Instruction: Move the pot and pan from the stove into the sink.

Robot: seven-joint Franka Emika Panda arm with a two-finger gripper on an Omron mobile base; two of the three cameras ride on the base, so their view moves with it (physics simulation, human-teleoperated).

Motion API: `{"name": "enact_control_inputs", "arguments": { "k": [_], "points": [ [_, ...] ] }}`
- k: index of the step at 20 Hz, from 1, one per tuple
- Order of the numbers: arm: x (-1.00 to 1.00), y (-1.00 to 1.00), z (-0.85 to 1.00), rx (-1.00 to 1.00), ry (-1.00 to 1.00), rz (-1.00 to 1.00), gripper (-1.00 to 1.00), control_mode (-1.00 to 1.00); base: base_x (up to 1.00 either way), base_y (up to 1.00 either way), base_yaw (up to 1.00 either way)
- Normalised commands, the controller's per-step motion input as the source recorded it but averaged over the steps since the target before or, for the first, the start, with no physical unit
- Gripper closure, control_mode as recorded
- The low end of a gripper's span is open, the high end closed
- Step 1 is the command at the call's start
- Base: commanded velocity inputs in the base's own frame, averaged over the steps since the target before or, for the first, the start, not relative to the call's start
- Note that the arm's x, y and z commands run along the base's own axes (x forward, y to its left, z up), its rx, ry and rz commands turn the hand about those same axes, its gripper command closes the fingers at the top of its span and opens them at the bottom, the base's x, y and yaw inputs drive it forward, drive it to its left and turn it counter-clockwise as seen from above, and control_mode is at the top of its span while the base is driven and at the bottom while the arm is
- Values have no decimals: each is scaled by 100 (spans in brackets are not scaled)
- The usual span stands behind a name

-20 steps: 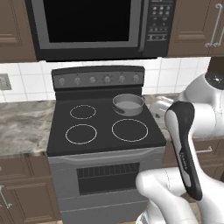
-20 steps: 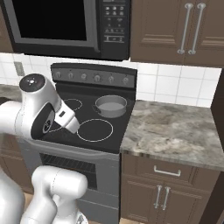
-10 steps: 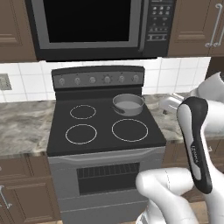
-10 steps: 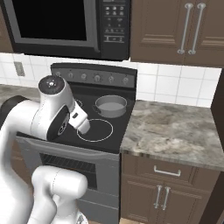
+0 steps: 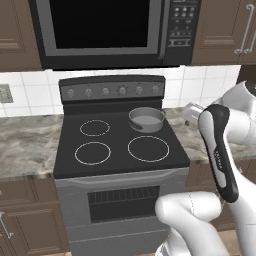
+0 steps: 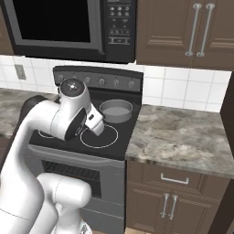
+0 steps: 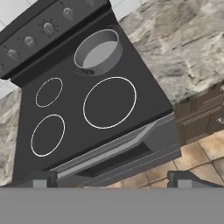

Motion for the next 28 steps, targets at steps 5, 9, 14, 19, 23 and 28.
{"name": "enact_control_inputs", "arguments": {
  "k": [5, 9, 14, 19, 23, 28],
  "points": [
    [54, -5, -13, 0, 0, 0, -100, -100, 0, 0, 0],
    [48, -5, -27, 0, 0, 0, -100, -100, 0, 0, 0],
    [38, -1, -45, 0, 0, 0, -100, -100, 0, 0, 0],
    [47, 0, -36, 0, 0, 0, -100, -100, 0, 0, 0],
    [60, -3, -20, 1, 0, -1, -100, -100, 0, 0, 0],
    [59, -5, -17, 1, 0, -3, -100, -100, 0, 0, 0]
  ]
}}
